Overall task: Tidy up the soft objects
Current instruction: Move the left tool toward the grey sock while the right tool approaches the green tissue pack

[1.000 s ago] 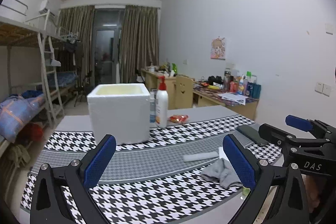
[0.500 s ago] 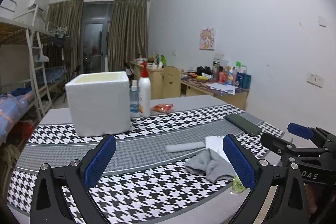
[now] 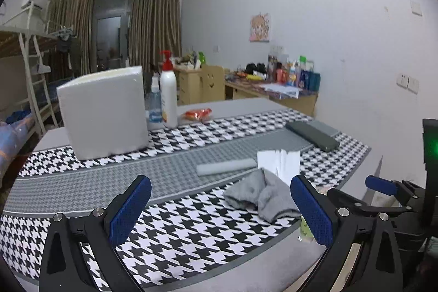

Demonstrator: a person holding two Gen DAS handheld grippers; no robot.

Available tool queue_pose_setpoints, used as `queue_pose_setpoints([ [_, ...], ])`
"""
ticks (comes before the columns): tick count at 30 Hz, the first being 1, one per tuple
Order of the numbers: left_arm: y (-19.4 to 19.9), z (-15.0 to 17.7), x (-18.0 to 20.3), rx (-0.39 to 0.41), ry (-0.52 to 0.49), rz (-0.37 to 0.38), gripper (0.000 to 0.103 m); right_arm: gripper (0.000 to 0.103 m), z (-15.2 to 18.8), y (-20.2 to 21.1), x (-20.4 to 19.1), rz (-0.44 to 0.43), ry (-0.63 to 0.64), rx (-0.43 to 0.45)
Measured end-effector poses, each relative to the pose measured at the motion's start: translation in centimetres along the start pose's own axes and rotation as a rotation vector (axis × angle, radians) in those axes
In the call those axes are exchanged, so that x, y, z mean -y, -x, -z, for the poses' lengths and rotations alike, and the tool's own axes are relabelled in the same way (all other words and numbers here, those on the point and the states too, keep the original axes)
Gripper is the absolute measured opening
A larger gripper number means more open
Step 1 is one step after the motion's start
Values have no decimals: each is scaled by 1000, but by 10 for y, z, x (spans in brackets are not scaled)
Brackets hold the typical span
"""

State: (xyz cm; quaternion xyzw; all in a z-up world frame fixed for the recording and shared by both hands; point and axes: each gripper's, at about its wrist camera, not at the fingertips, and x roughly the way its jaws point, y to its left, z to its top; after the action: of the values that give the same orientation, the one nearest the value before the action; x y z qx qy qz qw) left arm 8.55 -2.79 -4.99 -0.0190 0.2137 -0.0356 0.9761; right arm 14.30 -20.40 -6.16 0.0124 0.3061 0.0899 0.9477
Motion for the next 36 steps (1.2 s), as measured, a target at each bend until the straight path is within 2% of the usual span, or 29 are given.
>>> queue_pose_setpoints([
  [6, -12, 3, 3, -20, -4, 16, 102, 95, 9, -16, 3, 12, -4, -43],
  [12, -21, 6, 5, -40, 4, 21, 102, 95, 17, -31, 11, -41, -72, -103],
  [22, -39, 12, 8, -80, 8, 21, 102, 95, 20, -39, 15, -89, -114, -122],
  [24, -41, 13, 9, -87, 3, 21, 102, 87, 21, -38, 17, -99, -132, -117],
  [25, -42, 13, 10, -87, 1, 22, 102, 76, 20, -37, 17, -106, -131, -117],
  [26, -44, 13, 11, -87, -1, 23, 102, 70, 20, -38, 17, -111, -129, -120],
  [30, -48, 12, 17, -91, -12, 35, 102, 57, 19, -38, 19, -116, -119, -125],
  [32, -51, 11, 22, -97, -18, 43, 102, 46, 18, -37, 21, -122, -115, -128],
  [36, -57, 9, 30, -107, -38, 46, 102, 37, 15, -33, 27, -120, -109, -111],
])
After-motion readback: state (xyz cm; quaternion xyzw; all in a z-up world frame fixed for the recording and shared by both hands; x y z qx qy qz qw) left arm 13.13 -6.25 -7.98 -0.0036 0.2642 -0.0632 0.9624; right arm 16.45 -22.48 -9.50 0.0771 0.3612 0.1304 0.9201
